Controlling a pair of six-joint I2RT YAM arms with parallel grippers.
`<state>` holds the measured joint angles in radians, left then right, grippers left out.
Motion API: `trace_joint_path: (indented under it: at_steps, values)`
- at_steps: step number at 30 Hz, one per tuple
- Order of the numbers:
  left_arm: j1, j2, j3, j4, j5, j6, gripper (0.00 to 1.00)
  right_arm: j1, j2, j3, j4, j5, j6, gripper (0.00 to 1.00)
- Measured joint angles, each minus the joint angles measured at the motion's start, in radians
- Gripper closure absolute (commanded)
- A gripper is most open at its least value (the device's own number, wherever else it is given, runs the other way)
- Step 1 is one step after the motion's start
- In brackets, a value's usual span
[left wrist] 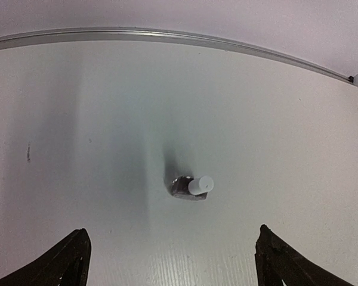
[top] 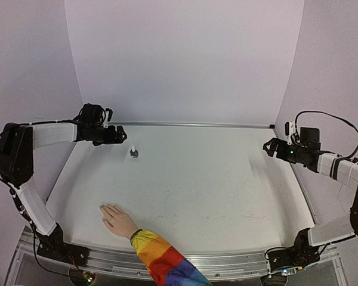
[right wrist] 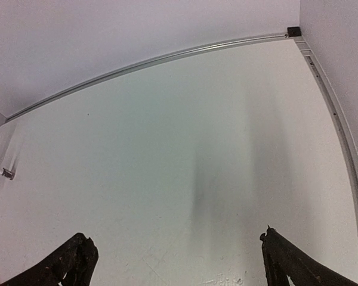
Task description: Paint the nails
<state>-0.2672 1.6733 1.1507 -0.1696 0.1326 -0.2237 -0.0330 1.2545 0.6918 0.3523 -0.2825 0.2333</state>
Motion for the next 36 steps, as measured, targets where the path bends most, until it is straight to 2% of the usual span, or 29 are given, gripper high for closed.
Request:
trace_joint_path:
  at_steps: [6, 9, 16, 28, 36]
  values:
    - [-0.05, 0.257, 0.286, -0.111, 0.04, -0.029, 0.1, 0.003, 0.039, 0.032, 0.0, -0.083, -0.002, 0.02]
    - [-0.074, 0.33, 0.363, -0.157, 0.04, -0.035, 0.13, 0.004, 0.042, 0.041, 0.0, -0.114, -0.002, 0.02]
    - [-0.132, 0.463, 0.514, -0.278, -0.022, -0.031, 0.3, 0.006, 0.044, 0.063, 0.001, -0.175, -0.004, 0.02]
    - [-0.192, 0.494, 0.553, -0.398, -0.197, 0.008, 0.57, 0.006, 0.044, 0.074, 0.009, -0.206, -0.004, 0.02]
    - [-0.188, 0.494, 0.567, -0.419, -0.233, 0.015, 0.68, 0.006, 0.044, 0.074, 0.011, -0.211, -0.004, 0.02]
